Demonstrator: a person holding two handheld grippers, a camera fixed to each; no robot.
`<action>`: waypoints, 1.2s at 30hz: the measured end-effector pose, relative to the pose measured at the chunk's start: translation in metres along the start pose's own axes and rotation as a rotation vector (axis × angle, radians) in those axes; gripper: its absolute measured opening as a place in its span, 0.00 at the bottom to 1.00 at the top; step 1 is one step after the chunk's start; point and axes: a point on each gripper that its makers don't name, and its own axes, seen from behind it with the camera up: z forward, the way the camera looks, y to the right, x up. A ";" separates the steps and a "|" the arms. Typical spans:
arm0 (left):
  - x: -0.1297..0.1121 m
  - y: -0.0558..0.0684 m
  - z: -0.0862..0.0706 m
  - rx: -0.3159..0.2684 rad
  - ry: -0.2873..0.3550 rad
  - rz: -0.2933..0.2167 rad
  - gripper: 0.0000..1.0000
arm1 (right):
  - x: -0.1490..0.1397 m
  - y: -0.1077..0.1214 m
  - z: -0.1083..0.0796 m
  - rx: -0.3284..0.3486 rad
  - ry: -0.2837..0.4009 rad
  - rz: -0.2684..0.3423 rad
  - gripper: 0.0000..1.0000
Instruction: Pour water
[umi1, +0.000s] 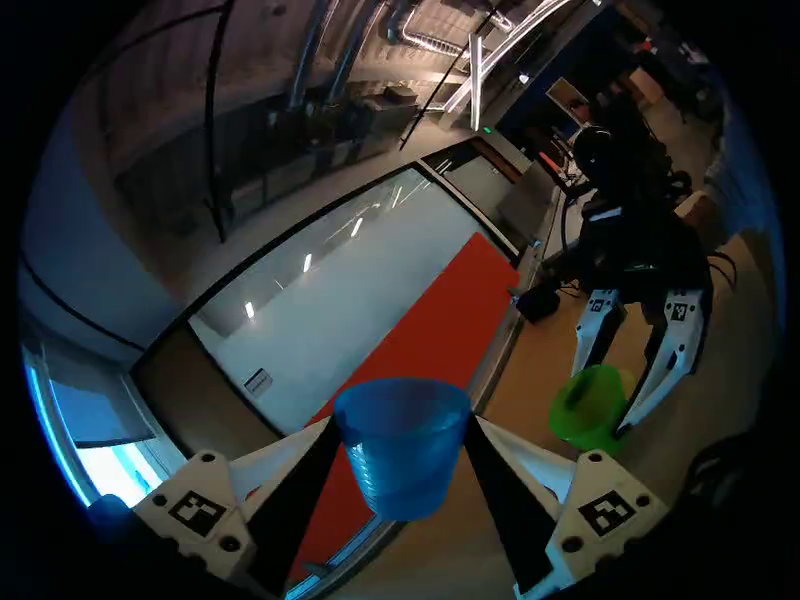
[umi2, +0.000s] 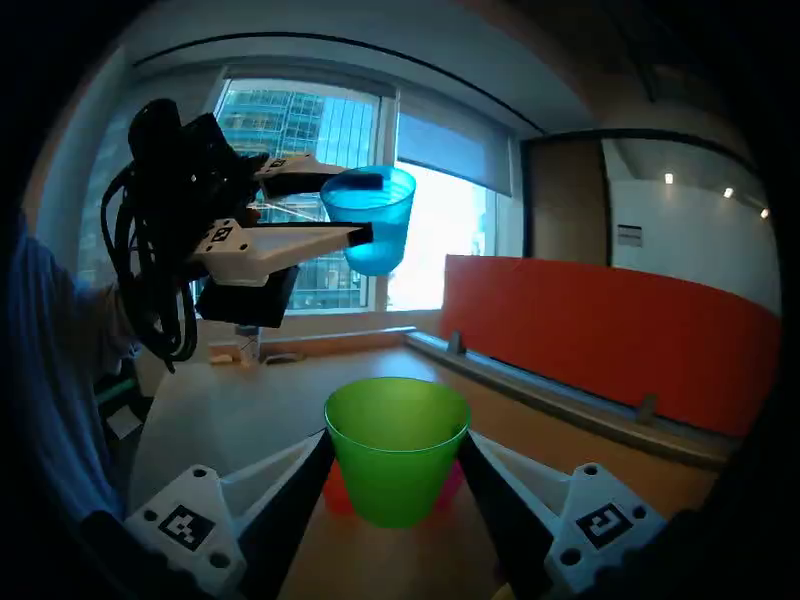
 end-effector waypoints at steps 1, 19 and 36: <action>0.000 0.000 0.000 0.000 0.001 0.007 0.86 | -0.001 -0.001 0.001 0.003 -0.001 0.001 0.89; 0.009 0.004 0.012 0.001 0.013 0.136 0.86 | -0.004 -0.014 0.012 0.047 -0.005 0.005 0.89; 0.020 0.004 0.015 0.009 0.026 0.220 0.86 | -0.004 -0.015 0.014 0.057 -0.006 0.003 0.89</action>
